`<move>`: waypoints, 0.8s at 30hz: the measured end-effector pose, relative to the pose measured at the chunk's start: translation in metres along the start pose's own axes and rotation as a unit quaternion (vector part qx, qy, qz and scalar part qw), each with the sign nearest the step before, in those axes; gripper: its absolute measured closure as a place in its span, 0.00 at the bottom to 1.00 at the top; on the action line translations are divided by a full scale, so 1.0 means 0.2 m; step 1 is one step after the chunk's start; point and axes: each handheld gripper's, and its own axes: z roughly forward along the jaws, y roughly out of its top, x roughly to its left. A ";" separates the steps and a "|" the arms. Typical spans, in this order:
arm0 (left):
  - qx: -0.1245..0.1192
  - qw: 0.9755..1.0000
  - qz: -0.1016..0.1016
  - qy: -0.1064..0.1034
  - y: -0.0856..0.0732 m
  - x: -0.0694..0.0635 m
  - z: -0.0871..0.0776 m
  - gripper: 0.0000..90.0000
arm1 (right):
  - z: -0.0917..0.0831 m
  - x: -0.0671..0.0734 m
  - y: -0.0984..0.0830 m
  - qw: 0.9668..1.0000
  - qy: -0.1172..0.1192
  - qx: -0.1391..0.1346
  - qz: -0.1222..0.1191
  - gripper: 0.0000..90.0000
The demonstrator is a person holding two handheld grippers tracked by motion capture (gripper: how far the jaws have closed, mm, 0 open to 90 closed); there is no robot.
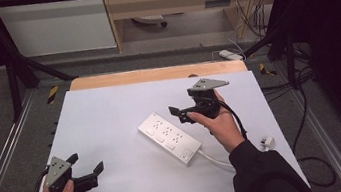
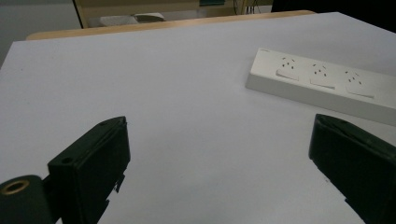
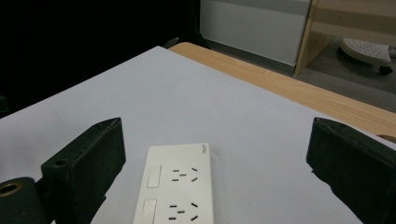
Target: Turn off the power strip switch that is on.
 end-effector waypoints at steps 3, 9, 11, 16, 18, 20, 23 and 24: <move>0.000 1.000 0.002 0.000 0.00 0.00 0.00 0.06 | 0.02 0.01 0.00 1.000 0.003 0.001 -0.001 0.06; 0.002 1.000 0.002 -0.001 0.00 0.00 0.00 0.06 | 0.06 0.03 -0.01 1.000 0.004 0.000 -0.004 0.09; 0.002 1.000 0.003 -0.002 0.00 0.00 0.00 0.06 | 0.07 0.04 -0.01 1.000 0.003 -0.003 -0.005 0.10; 0.002 1.000 0.004 -0.002 0.00 0.00 0.00 0.06 | 0.09 0.06 -0.01 1.000 0.008 0.000 -0.006 0.12; 0.002 1.000 0.004 -0.002 0.00 0.00 0.00 0.06 | 0.10 0.06 -0.01 1.000 0.010 -0.001 -0.010 0.15; 0.002 1.000 0.004 -0.002 0.00 0.00 0.00 0.06 | 0.11 0.07 -0.02 1.000 0.013 -0.002 -0.010 0.20; 0.002 1.000 0.005 -0.002 0.00 0.00 0.00 0.06 | 0.12 0.08 -0.02 1.000 0.017 -0.006 -0.012 0.28; 0.002 1.000 0.005 -0.002 0.00 0.00 0.00 0.06 | 0.12 0.09 -0.02 1.000 0.019 -0.007 -0.013 0.30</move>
